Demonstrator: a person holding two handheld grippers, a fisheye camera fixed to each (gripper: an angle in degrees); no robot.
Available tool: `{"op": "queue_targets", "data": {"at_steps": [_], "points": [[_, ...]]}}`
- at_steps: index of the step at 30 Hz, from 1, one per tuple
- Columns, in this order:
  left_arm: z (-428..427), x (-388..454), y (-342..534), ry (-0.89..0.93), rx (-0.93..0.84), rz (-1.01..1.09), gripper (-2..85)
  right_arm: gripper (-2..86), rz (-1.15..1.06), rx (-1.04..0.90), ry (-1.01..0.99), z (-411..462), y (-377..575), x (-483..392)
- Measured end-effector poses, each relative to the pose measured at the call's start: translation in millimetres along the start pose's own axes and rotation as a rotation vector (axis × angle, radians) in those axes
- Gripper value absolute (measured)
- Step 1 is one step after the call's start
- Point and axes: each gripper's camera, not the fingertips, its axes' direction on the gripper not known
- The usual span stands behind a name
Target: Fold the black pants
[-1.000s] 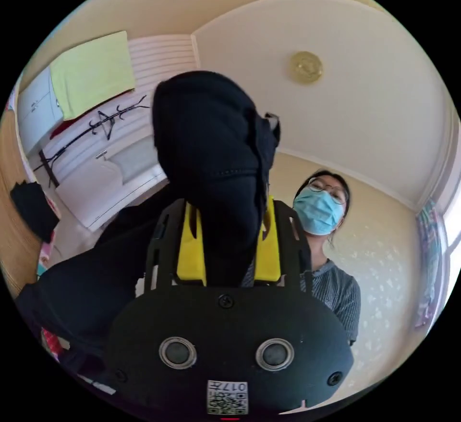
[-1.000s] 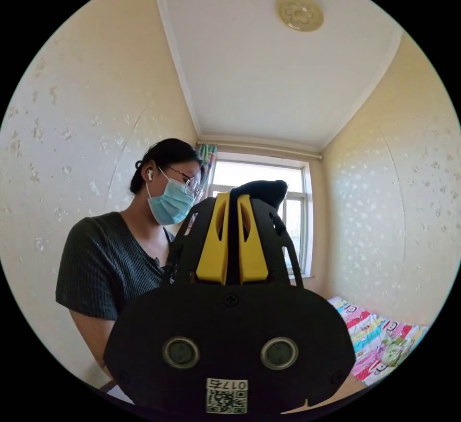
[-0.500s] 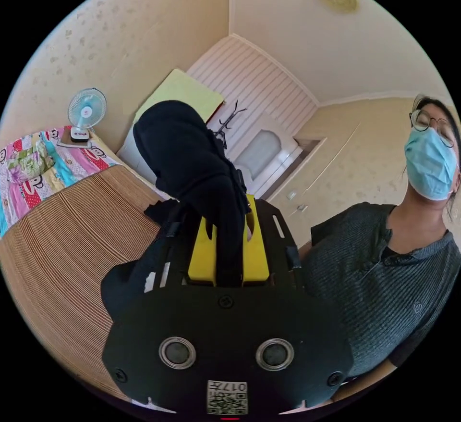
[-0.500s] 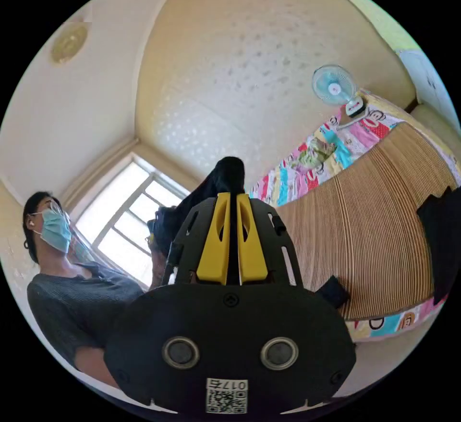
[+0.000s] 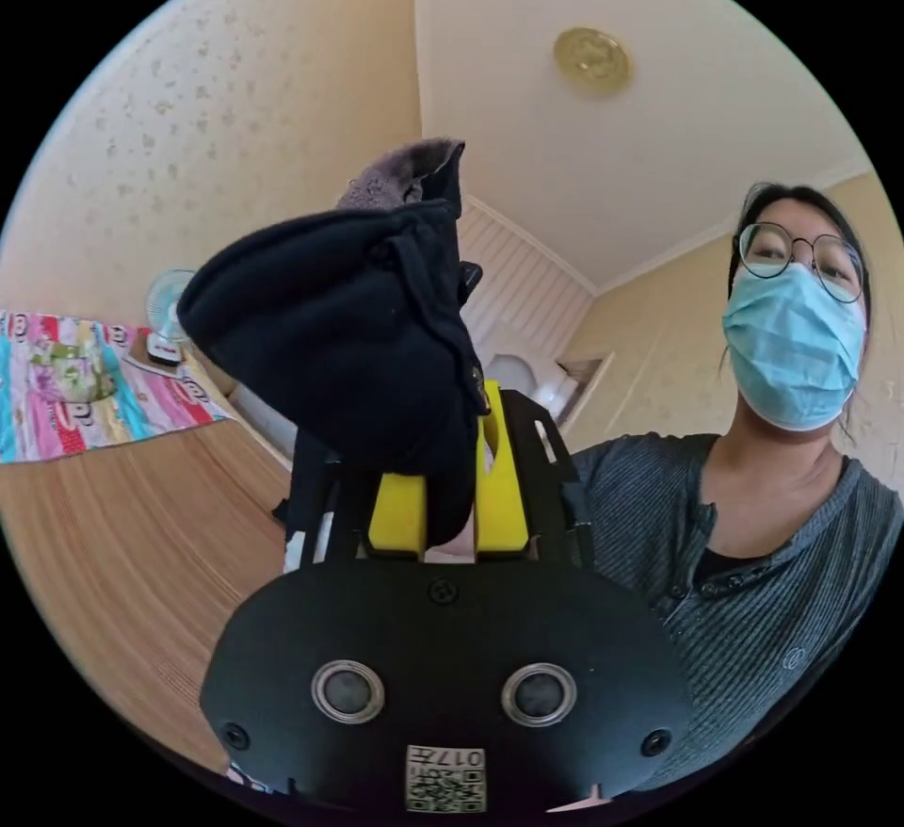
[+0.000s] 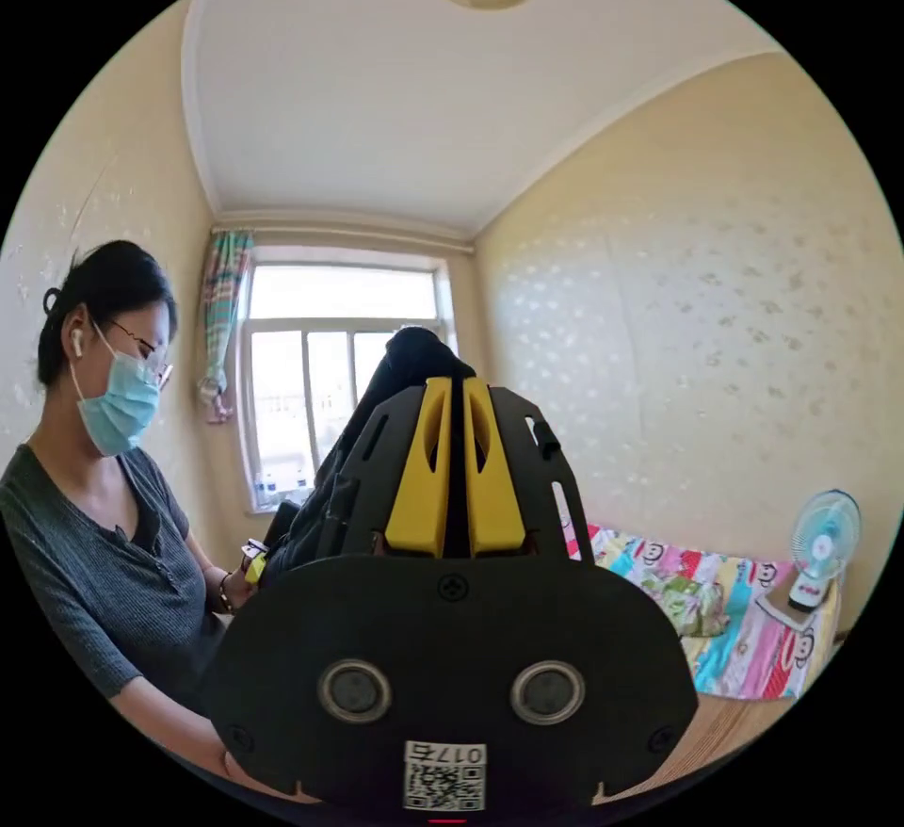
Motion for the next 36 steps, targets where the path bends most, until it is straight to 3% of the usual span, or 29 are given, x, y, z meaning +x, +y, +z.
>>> {"op": "queue_targets", "data": {"at_steps": [4,6,9,13,16,20,22,24,25,27,30,34,36], "points": [[-101,0,8,-0.303,0.08,-0.122,6.7,3.5,0.106,-0.229,-0.153,168,1,44],[-163,-17,31,-0.533,0.054,-0.3,7.6,4.6,0.252,-0.465,-0.271,292,41,83],[-235,-60,85,-0.761,-0.077,-0.646,10.9,7.7,0.443,-0.782,-0.25,406,135,116],[-322,-101,168,-0.847,-0.187,-1.035,12.4,6.7,0.747,-0.882,-0.32,416,261,145],[-381,-123,224,-0.712,-0.114,-1.326,12.5,2.7,1.101,-0.872,-0.444,359,377,163],[-410,-163,247,-0.529,-0.086,-1.541,12.5,1.1,1.607,-0.763,-0.297,194,489,148],[-411,-183,245,-0.482,-0.124,-1.596,12.4,0.9,1.802,-0.633,-0.134,110,503,125],[-403,-208,228,-0.432,-0.19,-1.588,10.9,0.6,1.969,-0.38,0.094,7,494,81],[-399,-214,221,-0.418,-0.215,-1.574,10.4,0.6,1.993,-0.305,0.152,-14,489,69],[-376,-236,186,-0.383,-0.329,-1.482,9.2,0.5,2.024,0.055,0.379,-85,463,14],[-337,-257,138,-0.332,-0.45,-1.301,8.4,0.5,1.98,0.471,0.568,-125,437,-53],[-287,-266,96,-0.341,-0.633,-1.041,6.7,0.7,2.01,0.593,0.579,-118,423,-83],[-252,-268,105,-0.412,-0.907,-0.912,4.2,1.1,2.034,0.606,0.542,-105,417,-77]]}}
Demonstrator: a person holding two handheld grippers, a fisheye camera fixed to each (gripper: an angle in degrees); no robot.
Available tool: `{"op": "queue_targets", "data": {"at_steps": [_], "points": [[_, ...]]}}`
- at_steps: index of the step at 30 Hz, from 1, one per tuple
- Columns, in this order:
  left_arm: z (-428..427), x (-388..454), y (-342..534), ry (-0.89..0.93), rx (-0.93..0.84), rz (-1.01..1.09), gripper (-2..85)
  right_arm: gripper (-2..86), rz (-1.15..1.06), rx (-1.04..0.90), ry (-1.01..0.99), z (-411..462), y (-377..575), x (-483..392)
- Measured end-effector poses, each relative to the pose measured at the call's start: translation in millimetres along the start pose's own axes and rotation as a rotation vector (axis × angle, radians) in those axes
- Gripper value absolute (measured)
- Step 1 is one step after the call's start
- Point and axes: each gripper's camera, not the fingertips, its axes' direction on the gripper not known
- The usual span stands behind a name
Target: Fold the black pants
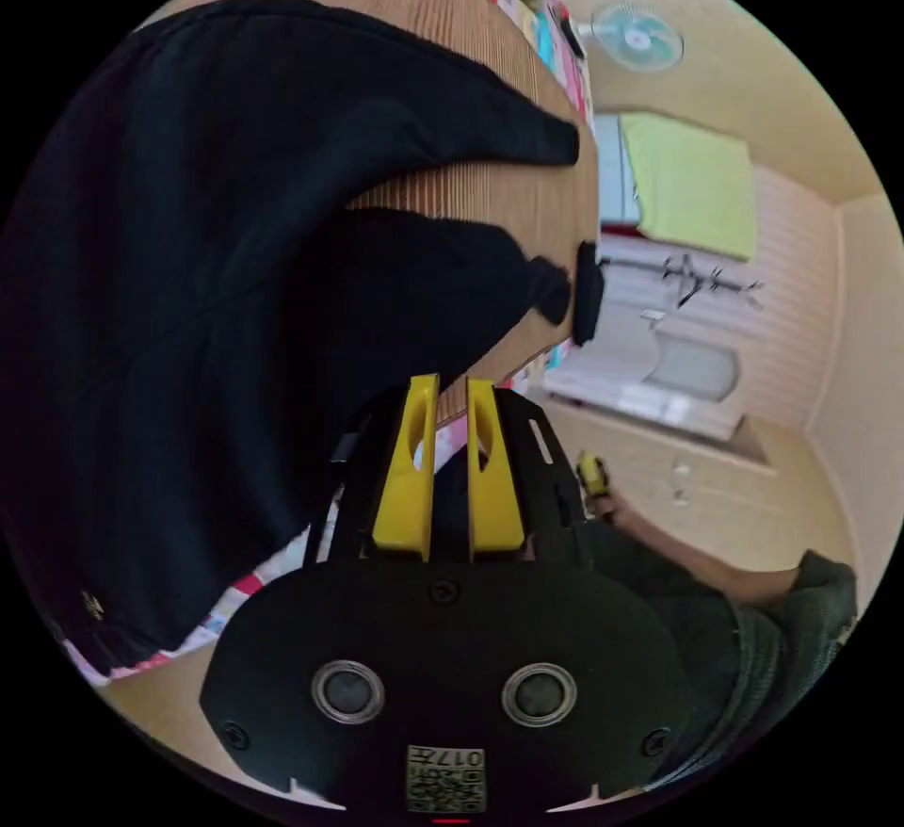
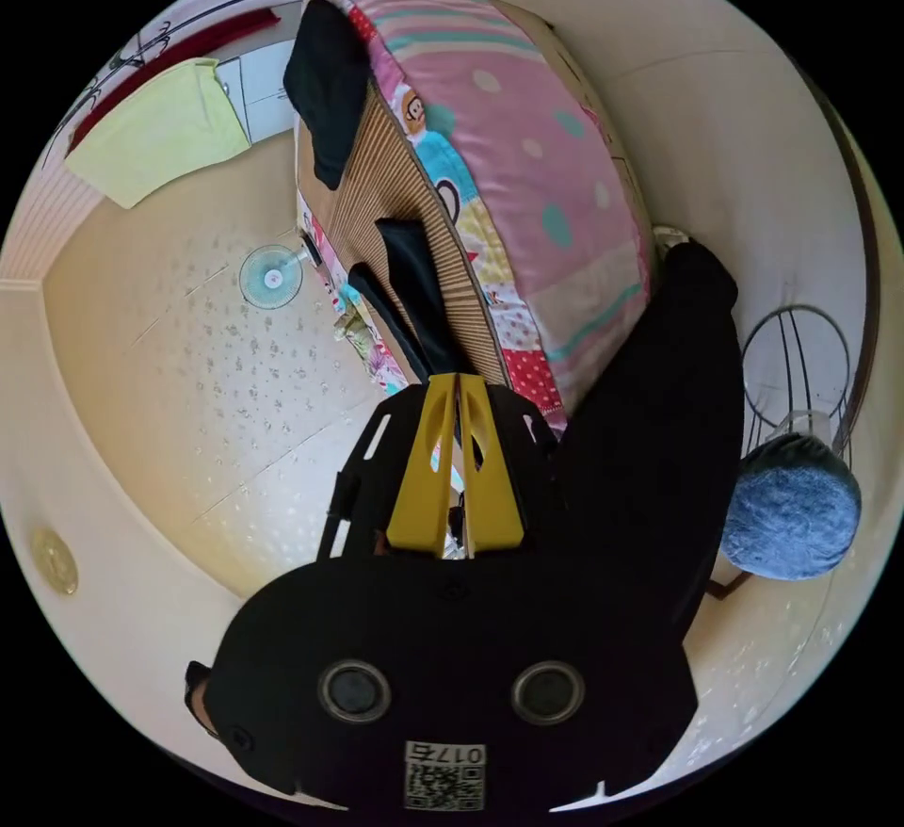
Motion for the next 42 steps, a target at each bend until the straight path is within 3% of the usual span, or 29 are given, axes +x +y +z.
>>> {"op": "queue_targets", "data": {"at_steps": [1,2,3,6,11,17,19,22,23,27,30,32,34,36,40,42], "points": [[14,-1,-2,-0.06,-0.077,-0.011,3.3,1.3,0.01,-0.005,-0.007,5,0,-2],[48,-11,1,-0.172,-0.275,-0.067,1.7,1.7,0.03,-0.017,-0.027,16,0,-9],[72,-17,11,-0.088,-0.371,-0.064,0.9,2.3,0.034,-0.036,-0.04,30,-4,-20],[64,-35,39,0.08,-0.324,-0.231,-0.2,4.2,-0.032,-0.195,0.049,80,-27,-69],[45,-3,65,-0.003,-0.349,-0.172,-0.5,12.8,-0.216,-0.434,0.313,175,-78,-170],[31,23,95,-0.056,-0.303,-0.312,-0.6,18.1,-0.278,-0.325,0.533,250,-138,-266],[29,32,97,-0.081,-0.32,-0.342,-0.6,17.7,-0.241,-0.327,0.593,270,-154,-279],[28,48,99,-0.121,-0.365,-0.368,-0.6,15.2,-0.187,-0.496,0.664,314,-165,-289],[27,53,99,-0.134,-0.383,-0.372,-0.6,9.6,-0.216,-0.564,0.747,329,-160,-299],[27,67,102,-0.141,-0.44,-0.395,-0.6,2.8,-0.569,-0.837,0.652,348,-106,-365],[26,75,105,-0.132,-0.462,-0.418,-0.6,1.9,-0.829,-0.889,0.604,304,-65,-405],[27,85,108,-0.138,-0.467,-0.39,-0.6,1.6,-0.869,-0.844,0.67,266,-60,-406],[26,95,112,-0.139,-0.463,-0.348,-0.5,1.5,-0.797,-0.768,0.829,230,-75,-386],[22,104,125,-0.106,-0.417,-0.323,-0.4,1.5,-0.556,-0.705,0.947,182,-110,-333],[3,113,170,0.029,-0.227,-0.365,0.4,1.0,-0.197,-0.53,0.858,102,-139,-278],[-7,112,217,0.199,-0.067,-0.398,4.1,1.1,-0.076,-0.386,0.717,56,-135,-261]]}}
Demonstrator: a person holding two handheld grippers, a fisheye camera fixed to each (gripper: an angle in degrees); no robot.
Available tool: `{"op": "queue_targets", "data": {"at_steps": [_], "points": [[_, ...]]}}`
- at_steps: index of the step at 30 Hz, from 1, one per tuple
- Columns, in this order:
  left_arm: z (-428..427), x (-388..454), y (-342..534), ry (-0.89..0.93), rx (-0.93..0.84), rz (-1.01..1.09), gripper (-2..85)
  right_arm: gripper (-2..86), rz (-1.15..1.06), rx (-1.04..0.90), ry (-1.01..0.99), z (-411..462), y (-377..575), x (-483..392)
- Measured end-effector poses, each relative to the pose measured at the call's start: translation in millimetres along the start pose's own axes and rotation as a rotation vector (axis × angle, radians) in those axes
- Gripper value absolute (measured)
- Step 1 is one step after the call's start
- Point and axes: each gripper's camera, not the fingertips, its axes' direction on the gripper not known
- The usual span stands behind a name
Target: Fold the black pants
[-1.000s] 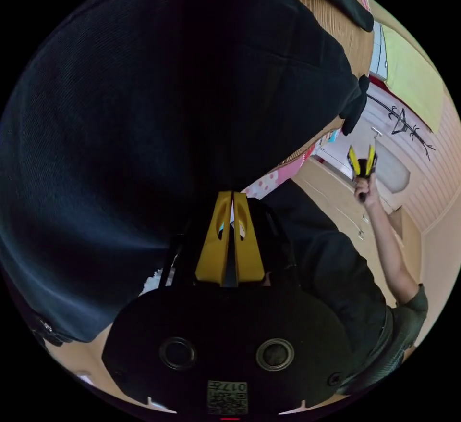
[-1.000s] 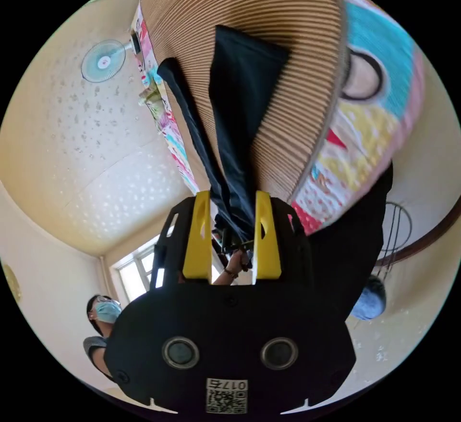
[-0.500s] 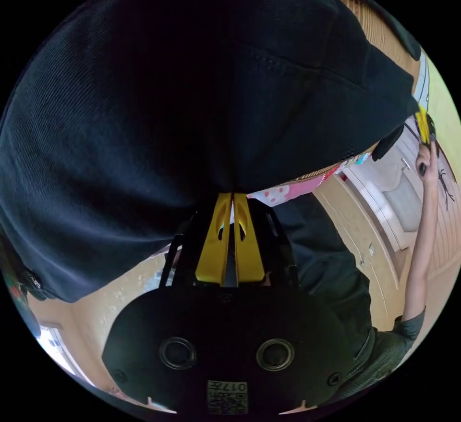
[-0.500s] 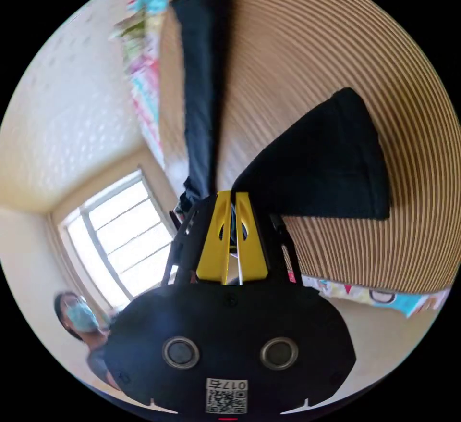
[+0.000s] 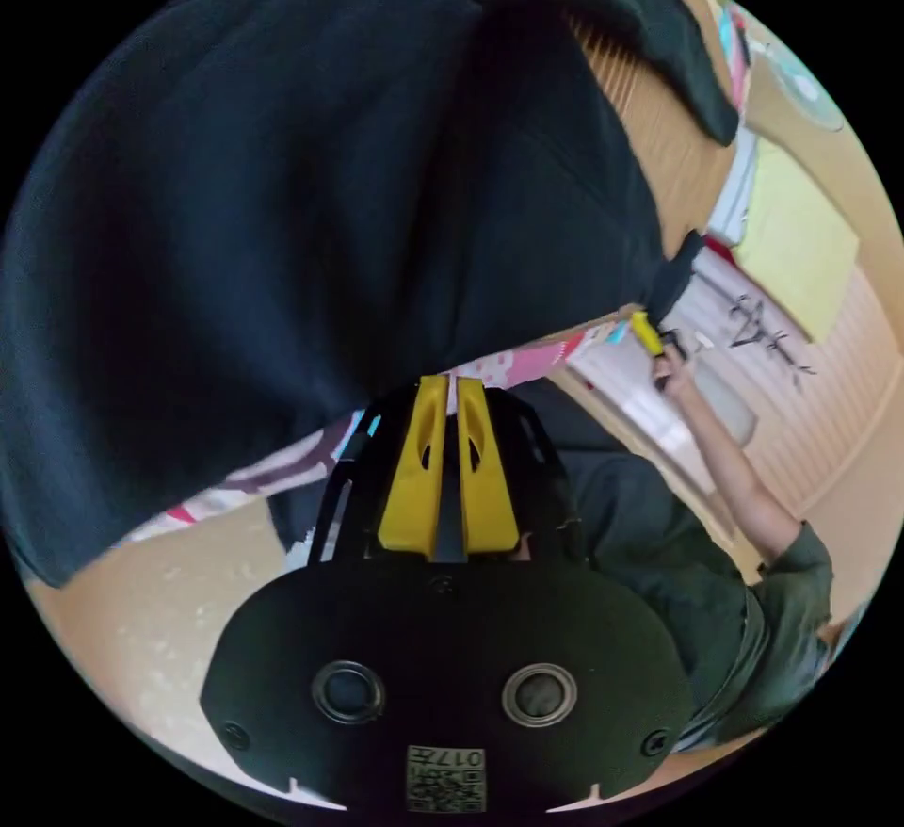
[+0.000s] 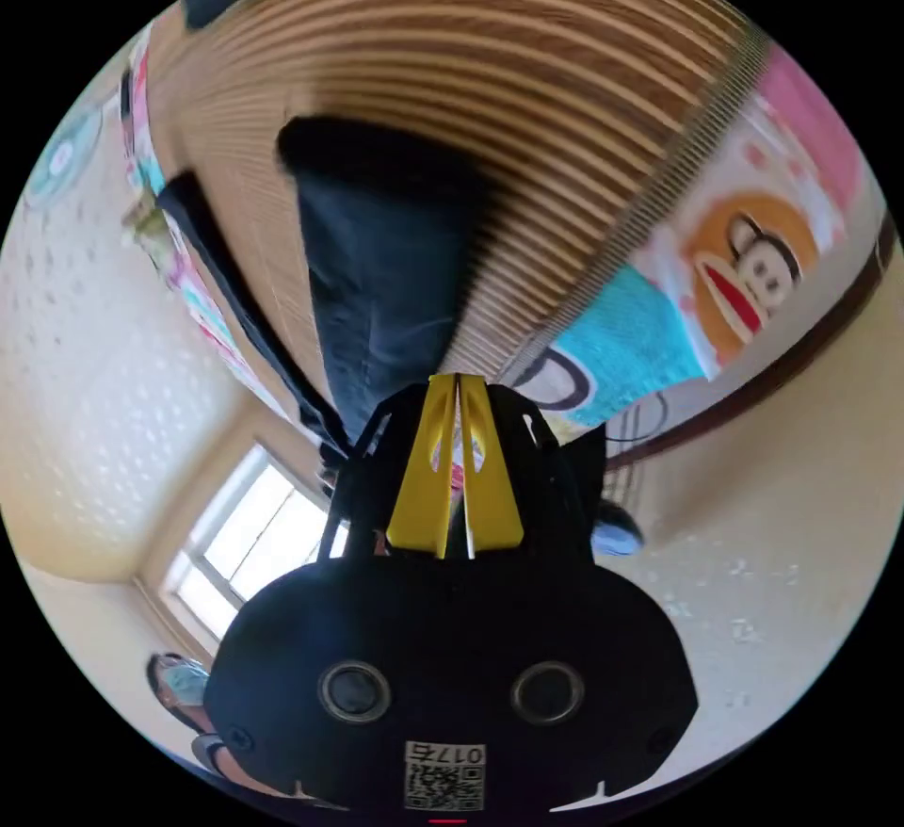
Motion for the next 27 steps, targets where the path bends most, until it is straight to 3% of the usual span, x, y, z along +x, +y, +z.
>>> {"op": "queue_targets", "data": {"at_steps": [7,15,17,20,21,25,27], "points": [[-3,-92,133,0.539,0.492,-0.304,10.0,5.6,-0.061,0.148,-0.39,-19,53,52],[-10,-107,179,0.612,0.926,-0.517,16.7,13.0,-0.075,0.086,-0.419,8,73,63],[-7,-106,174,0.654,0.969,-0.544,16.7,13.0,-0.064,0.057,-0.412,17,73,68],[4,-98,166,0.577,0.911,-0.626,11.4,11.1,-0.056,0.047,-0.444,29,76,78],[9,-88,164,0.555,0.919,-0.595,7.4,9.5,-0.062,0.043,-0.463,33,77,79],[12,-51,168,0.554,0.957,-0.503,5.3,3.5,-0.221,0.071,-0.51,30,85,59],[-8,-8,172,0.46,0.969,-0.399,5.2,2.5,-0.33,0.107,-0.41,16,91,18]]}}
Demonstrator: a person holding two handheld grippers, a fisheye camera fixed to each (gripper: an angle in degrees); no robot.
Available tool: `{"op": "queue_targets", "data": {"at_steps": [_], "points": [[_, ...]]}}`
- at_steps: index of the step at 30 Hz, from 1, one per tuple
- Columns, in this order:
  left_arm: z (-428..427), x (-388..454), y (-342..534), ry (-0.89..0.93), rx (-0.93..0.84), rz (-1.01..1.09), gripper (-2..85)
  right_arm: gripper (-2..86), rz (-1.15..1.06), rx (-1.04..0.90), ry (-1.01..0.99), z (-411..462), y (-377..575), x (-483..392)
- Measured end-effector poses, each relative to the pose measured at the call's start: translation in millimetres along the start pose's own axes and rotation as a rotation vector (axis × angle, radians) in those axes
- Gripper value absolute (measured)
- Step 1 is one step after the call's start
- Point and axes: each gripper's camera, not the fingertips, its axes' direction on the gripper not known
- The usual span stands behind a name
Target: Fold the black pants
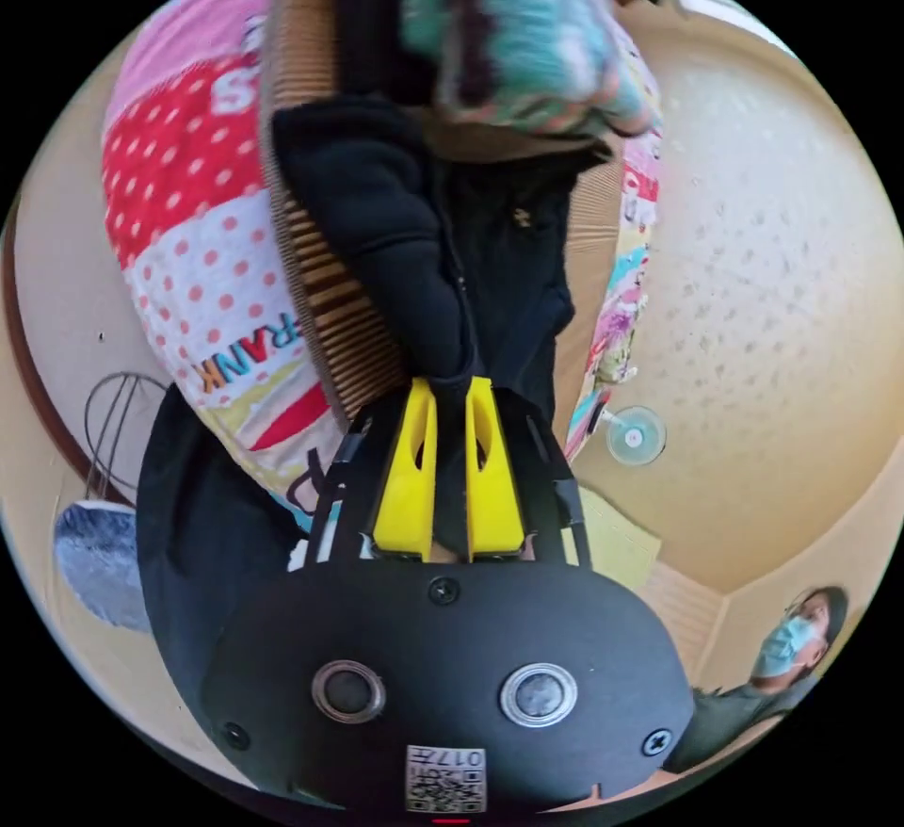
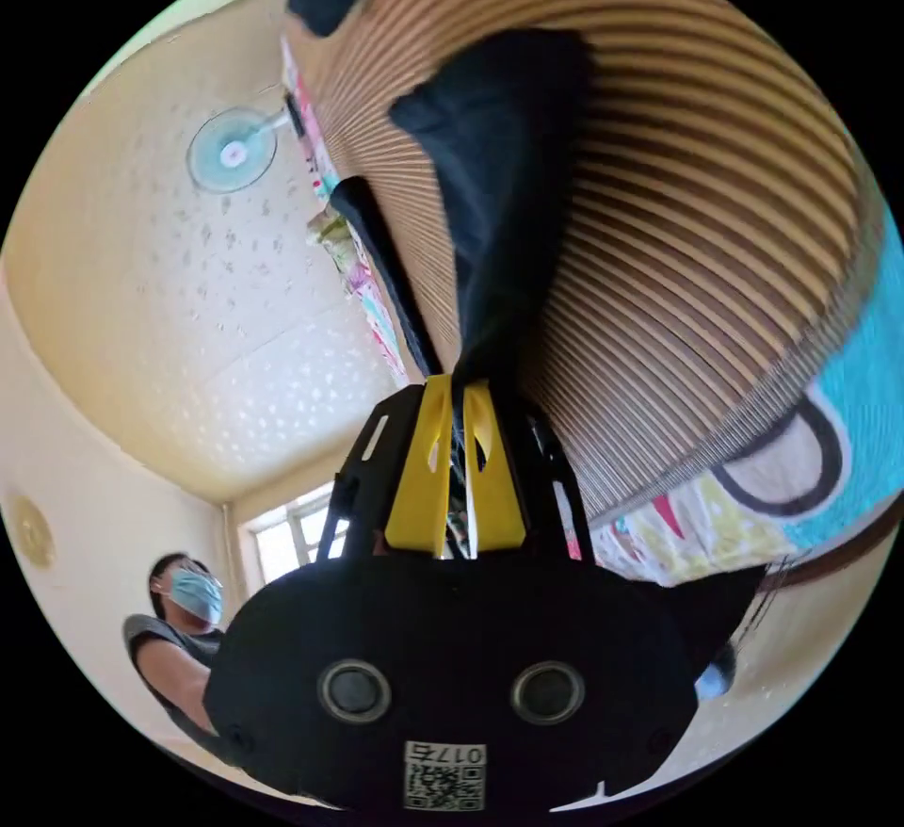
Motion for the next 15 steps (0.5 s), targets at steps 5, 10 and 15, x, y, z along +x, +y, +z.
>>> {"op": "queue_targets", "data": {"at_steps": [5,10,15], "points": [[11,136,-9,-0.114,0.004,0.289,5.1,1.3,-0.292,-0.129,0.289,50,-52,-135],[80,239,-60,-0.12,0.063,0.46,6.6,2.3,-0.408,-0.201,0.265,137,-140,-235],[178,253,-97,-0.275,0.01,0.496,8.3,3.8,-0.346,-0.092,0.366,203,-186,-281]]}}
